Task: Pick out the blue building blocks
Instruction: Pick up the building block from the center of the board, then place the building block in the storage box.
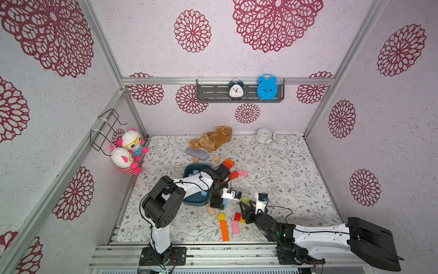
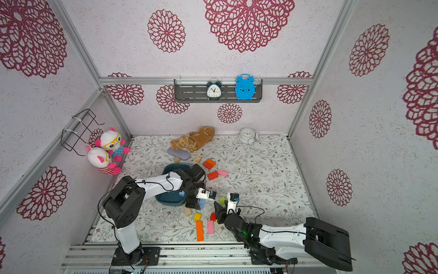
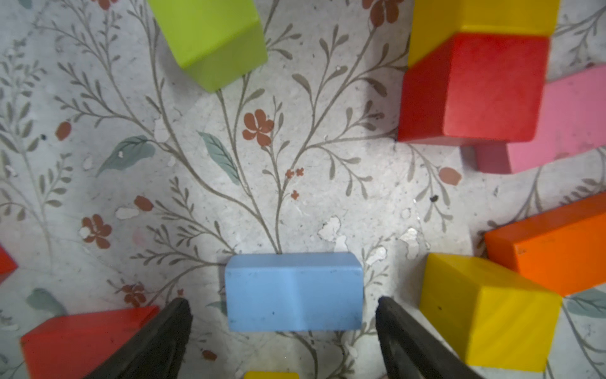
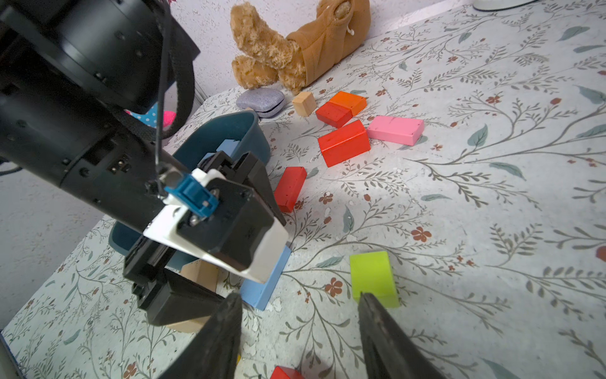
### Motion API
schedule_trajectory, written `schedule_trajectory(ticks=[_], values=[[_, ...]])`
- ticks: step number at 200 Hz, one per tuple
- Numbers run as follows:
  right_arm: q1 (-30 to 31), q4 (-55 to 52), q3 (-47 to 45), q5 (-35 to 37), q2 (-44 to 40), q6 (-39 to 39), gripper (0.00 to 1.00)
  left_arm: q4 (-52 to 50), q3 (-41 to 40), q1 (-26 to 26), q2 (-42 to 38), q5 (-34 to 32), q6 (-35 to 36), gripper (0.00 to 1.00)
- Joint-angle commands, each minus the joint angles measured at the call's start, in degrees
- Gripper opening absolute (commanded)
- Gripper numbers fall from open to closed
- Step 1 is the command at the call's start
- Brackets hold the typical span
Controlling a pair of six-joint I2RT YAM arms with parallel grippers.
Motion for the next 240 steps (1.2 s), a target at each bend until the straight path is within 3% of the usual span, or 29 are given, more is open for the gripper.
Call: schedule_trajectory(ticks=[1,25,39,60,98,141,175,208,240], values=[[0.29,0.4,-0.17,1.14,-1.07,0.72,0.6,1.8,0.74,-1.37,2.33,-3.38,0.22,0.92],[0.31,0.25,-0.1,0.95,-1.22,0.9,0.6,2.22,1.23,-2.34,4.0,-4.78,-1.03,0.9],[0.31,-0.04,-0.13,0.86,-1.45,1.02,0.6,1.56,1.23,-2.56,4.43,-5.68,-0.13,0.78],[0.3,-0.63,-0.16,0.69,-1.86,1.12,0.59,-0.49,1.53,-2.56,3.87,-6.23,2.15,0.72],[0.29,-0.53,-0.15,0.73,-2.3,0.88,0.59,-9.51,7.4,-2.06,2.31,-4.01,4.11,0.51],[0.29,4.11,2.36,-0.97,-0.47,-4.93,0.59,-14.86,11.51,2.68,-3.88,-2.2,6.46,0.5],[-0.81,2.28,8.5,-2.29,0.83,-13.05,0.6,-20.97,15.77,12.07,-7.28,-0.7,10.69,0.52],[-9.83,3.37,12.27,-15.71,3.07,-14.79,0.6,-23.42,16.38,22.24,-8.56,-1.17,14.17,0.53],[-12.77,2.64,18.3,-23.01,8.7,-19.01,0.6,-23.93,11.72,27.63,-10.33,0.33,16.09,0.54]])
